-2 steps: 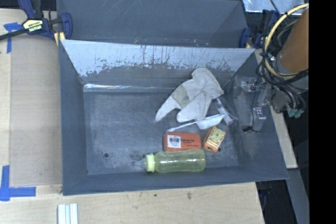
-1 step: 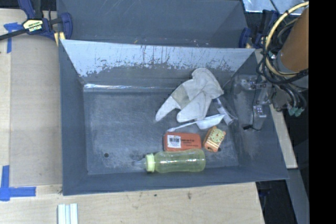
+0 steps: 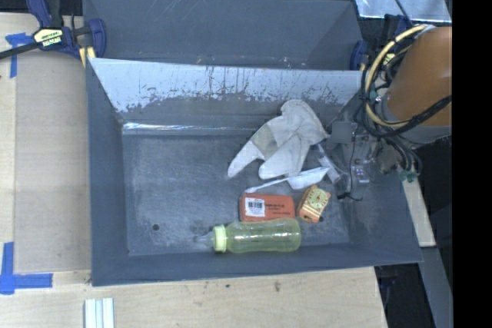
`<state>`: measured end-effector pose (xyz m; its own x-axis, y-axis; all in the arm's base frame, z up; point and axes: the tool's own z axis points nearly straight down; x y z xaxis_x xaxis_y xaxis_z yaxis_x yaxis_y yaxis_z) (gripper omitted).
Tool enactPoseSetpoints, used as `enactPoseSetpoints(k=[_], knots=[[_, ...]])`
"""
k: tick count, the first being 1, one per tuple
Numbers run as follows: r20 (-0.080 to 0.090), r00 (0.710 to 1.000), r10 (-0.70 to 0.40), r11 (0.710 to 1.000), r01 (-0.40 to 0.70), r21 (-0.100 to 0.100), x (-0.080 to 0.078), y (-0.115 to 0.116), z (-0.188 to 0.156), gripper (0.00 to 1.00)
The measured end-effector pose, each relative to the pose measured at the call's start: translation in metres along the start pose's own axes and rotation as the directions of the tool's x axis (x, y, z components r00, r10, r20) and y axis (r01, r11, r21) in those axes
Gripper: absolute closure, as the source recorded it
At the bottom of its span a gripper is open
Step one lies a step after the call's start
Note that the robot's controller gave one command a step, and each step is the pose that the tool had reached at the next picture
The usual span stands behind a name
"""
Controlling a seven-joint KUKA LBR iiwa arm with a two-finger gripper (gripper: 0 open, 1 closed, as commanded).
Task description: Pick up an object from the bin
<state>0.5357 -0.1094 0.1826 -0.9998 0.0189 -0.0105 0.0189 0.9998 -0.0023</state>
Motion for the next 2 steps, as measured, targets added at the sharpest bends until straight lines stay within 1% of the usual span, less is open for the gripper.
enactPoseSetpoints(k=[1,2], knots=[[-0.005,1.000,-0.030,1.000,0.030,-0.002,-0.012,0.004,0.048,0.00],[-0.007,0.999,0.039,0.999,-0.039,-0.002,0.003,0.013,0.077,0.00]])
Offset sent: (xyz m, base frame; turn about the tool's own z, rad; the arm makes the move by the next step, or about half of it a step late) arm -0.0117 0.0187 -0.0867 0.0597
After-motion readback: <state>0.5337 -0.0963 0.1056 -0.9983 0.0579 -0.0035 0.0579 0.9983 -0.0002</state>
